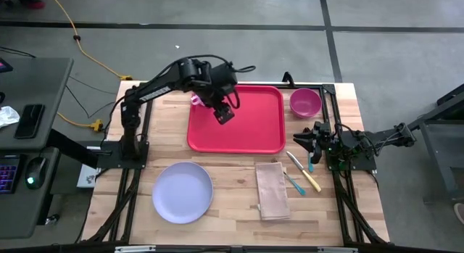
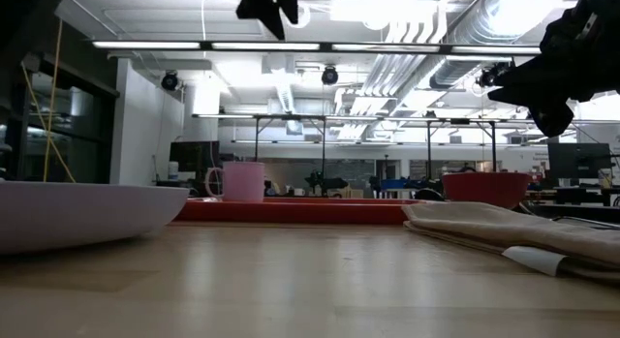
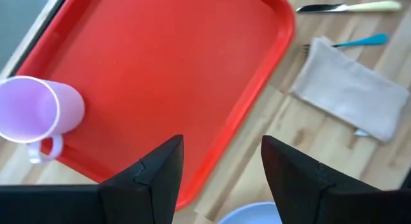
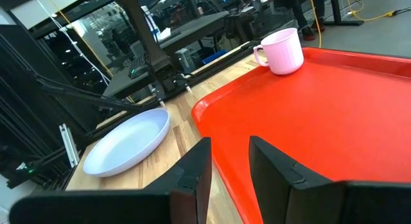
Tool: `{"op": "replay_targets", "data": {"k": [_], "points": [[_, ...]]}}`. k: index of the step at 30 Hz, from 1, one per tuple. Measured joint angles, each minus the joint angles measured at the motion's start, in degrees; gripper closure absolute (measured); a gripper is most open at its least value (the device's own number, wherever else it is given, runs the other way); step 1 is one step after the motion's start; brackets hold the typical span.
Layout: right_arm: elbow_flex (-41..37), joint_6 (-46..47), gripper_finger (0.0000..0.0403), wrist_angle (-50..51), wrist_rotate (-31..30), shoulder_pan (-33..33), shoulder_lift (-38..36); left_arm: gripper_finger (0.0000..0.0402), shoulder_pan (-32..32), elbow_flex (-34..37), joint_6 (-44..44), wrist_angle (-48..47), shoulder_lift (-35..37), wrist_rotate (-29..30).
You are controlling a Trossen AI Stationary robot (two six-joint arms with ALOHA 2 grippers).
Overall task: Set up tray
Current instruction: Put the light blue plate on the tray
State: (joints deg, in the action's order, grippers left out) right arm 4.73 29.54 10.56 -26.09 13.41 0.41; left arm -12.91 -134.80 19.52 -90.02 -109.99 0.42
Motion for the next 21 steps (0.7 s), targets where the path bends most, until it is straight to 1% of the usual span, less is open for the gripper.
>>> {"op": "replay_targets", "data": {"k": [7, 14, 19, 21], "points": [[0.00, 0.00, 0.0320, 0.01, 1.21, 0.00, -0.01, 0.0163, 4.98, -0.02, 5.03, 0.00, 1.30, 0.18], [0.00, 0.00, 0.0320, 0.19, 1.23, 0.00, 0.01, 0.0163, 8.57, -0.02, 7.13, 0.00, 1.28, 0.32], [0.00, -0.01, 0.0320, 0.23, 1.23, 0.00, 0.01, 0.0163, 10.28, -0.02, 8.89, 0.00, 1.28, 3.08], [0.00, -0.02, 0.0320, 0.25, 1.22, 0.00, 0.00, 0.0163, 10.50, -0.02, 9.11, 0.00, 1.28, 3.15]]}}
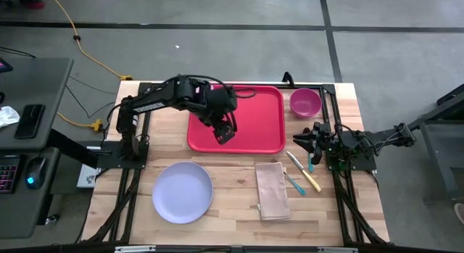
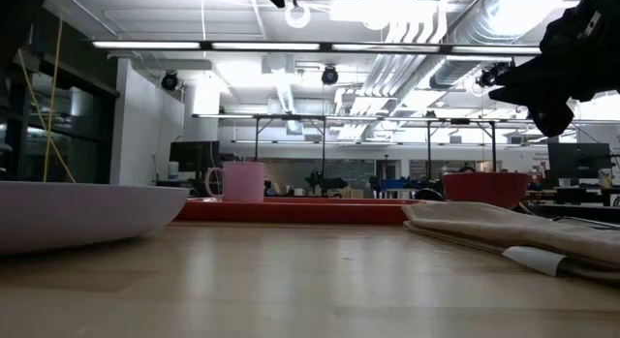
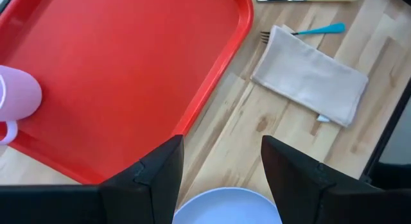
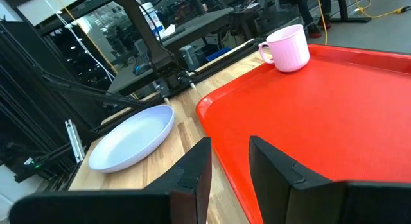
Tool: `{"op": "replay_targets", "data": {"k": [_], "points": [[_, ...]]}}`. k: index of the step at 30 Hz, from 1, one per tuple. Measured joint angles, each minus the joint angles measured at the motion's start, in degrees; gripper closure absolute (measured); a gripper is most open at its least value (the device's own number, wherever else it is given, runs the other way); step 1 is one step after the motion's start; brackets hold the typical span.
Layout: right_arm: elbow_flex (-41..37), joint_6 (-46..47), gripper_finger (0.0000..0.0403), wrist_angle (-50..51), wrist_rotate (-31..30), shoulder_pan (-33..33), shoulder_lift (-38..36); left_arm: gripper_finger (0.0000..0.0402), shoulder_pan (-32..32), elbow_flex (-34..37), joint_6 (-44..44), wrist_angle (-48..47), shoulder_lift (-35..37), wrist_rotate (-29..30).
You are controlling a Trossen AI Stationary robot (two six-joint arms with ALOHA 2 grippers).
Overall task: Set up tray
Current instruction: Put the light blue plate on the tray
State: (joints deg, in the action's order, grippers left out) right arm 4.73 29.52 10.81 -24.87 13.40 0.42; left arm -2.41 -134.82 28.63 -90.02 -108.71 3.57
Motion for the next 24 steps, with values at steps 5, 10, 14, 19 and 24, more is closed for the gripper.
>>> {"op": "replay_targets", "data": {"k": [5, 10, 14, 19, 24], "points": [[0.02, 0.02, 0.0320, 0.02, 0.01, 0.01, -0.01, 0.0163, -0.07, 0.00, -0.41, 0.00, -0.02, -0.20], [0.02, 0.02, 0.0320, 0.04, -0.01, 0.00, -0.01, 0.0163, 0.60, 0.00, 0.31, 0.00, -0.04, -0.26], [0.02, 0.01, 0.0320, 0.07, -0.01, 0.00, 0.01, 0.0163, 2.27, 2.79, 2.87, 0.00, -0.03, -0.04], [0.02, 0.00, 0.0320, 0.07, -0.03, -0.01, -0.01, 0.0163, 4.54, 9.15, 6.07, 0.03, -0.10, 0.00], [0.02, 0.00, 0.0320, 0.09, -0.03, 0.01, 0.01, 0.0163, 6.02, 15.20, 9.62, -0.04, -0.10, 0.02]]}}
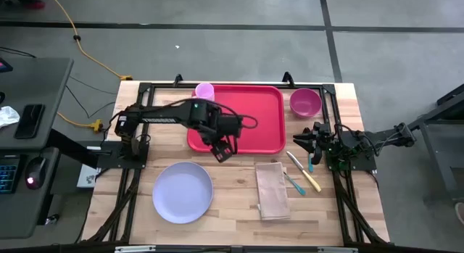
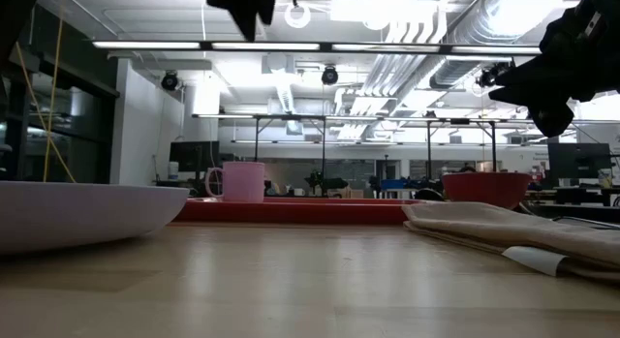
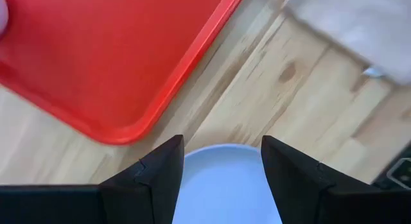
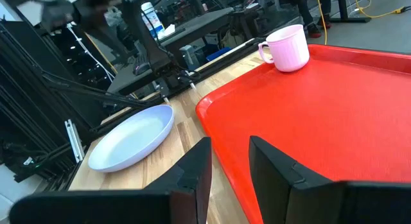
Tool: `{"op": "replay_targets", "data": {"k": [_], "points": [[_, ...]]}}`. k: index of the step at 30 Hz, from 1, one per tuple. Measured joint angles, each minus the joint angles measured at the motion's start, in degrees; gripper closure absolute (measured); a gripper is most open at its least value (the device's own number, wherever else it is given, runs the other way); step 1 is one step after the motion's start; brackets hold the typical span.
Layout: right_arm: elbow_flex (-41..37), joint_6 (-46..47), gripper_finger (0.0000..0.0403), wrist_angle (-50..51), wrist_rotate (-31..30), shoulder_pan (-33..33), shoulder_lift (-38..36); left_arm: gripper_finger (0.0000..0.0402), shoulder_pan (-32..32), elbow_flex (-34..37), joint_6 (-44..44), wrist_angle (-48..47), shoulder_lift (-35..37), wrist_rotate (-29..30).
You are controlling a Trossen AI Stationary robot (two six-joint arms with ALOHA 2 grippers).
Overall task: Set up tray
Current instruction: Put the light blue plate on the tray
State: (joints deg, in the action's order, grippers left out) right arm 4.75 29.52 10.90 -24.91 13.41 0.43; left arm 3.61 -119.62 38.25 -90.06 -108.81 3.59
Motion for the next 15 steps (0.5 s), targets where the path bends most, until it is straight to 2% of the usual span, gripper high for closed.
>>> {"op": "replay_targets", "data": {"k": [15], "points": [[0.00, 0.02, 0.0320, 0.00, 0.23, -0.02, -0.02, 0.0163, 2.20, 14.52, 4.10, 0.09, -0.01, 1.31]]}}
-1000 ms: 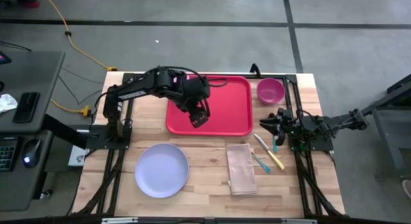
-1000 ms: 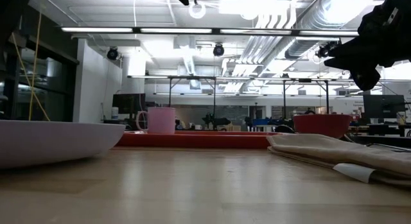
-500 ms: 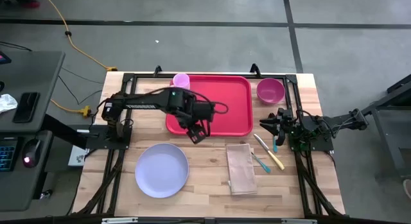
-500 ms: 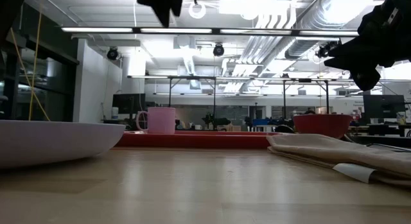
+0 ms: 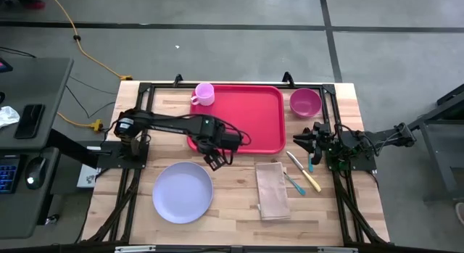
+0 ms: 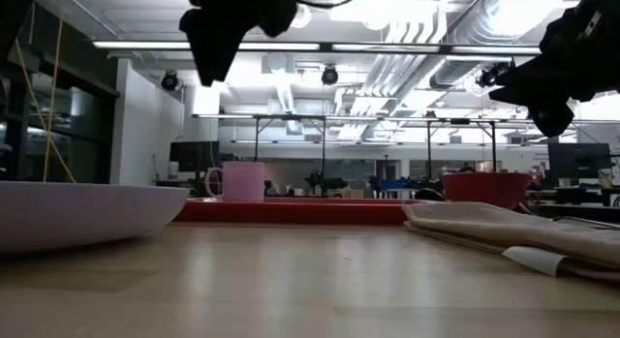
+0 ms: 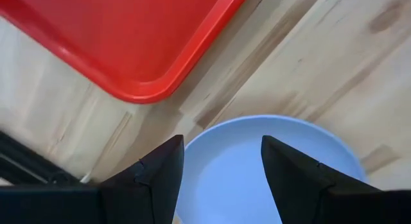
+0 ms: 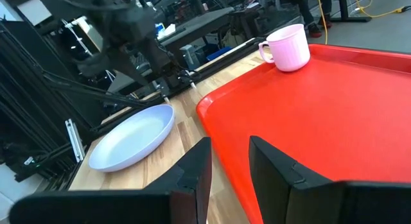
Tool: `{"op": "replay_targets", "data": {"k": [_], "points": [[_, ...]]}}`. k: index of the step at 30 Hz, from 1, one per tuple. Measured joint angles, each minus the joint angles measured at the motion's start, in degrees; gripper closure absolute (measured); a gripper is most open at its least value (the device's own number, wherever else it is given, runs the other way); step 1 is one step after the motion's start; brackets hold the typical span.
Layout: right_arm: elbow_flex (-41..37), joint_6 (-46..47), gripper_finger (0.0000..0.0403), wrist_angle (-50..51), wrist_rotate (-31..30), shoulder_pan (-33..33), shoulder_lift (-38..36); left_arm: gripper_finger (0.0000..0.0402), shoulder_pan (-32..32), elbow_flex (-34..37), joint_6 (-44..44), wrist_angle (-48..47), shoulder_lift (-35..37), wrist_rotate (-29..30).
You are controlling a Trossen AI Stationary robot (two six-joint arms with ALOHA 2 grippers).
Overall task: Set up tray
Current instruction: Put the light blue plate on the tray
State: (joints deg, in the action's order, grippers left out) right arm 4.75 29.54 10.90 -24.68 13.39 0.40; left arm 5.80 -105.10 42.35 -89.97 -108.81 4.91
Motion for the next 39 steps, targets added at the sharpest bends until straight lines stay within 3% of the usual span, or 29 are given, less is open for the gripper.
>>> {"op": "replay_targets", "data": {"k": [8, 16, 24, 39], "points": [[0.00, 0.00, 0.0320, 0.07, 1.23, 0.02, 0.02, 0.0163, -0.07, 9.14, 1.96, 0.20, 3.81, 1.40], [0.00, 0.00, 0.0320, 0.04, 1.23, 0.02, 0.43, 0.0163, 0.00, 23.10, 8.38, 5.82, 15.72, 1.09], [-0.04, 0.38, 0.0320, -0.52, 1.19, 0.01, 1.38, 0.0163, -0.02, 32.08, 11.69, 7.94, 24.91, 0.70], [-0.07, 0.44, 0.0320, -1.40, 1.08, 0.02, 1.49, 0.0163, 2.06, 44.56, 8.98, 16.14, 31.76, -2.56]]}}
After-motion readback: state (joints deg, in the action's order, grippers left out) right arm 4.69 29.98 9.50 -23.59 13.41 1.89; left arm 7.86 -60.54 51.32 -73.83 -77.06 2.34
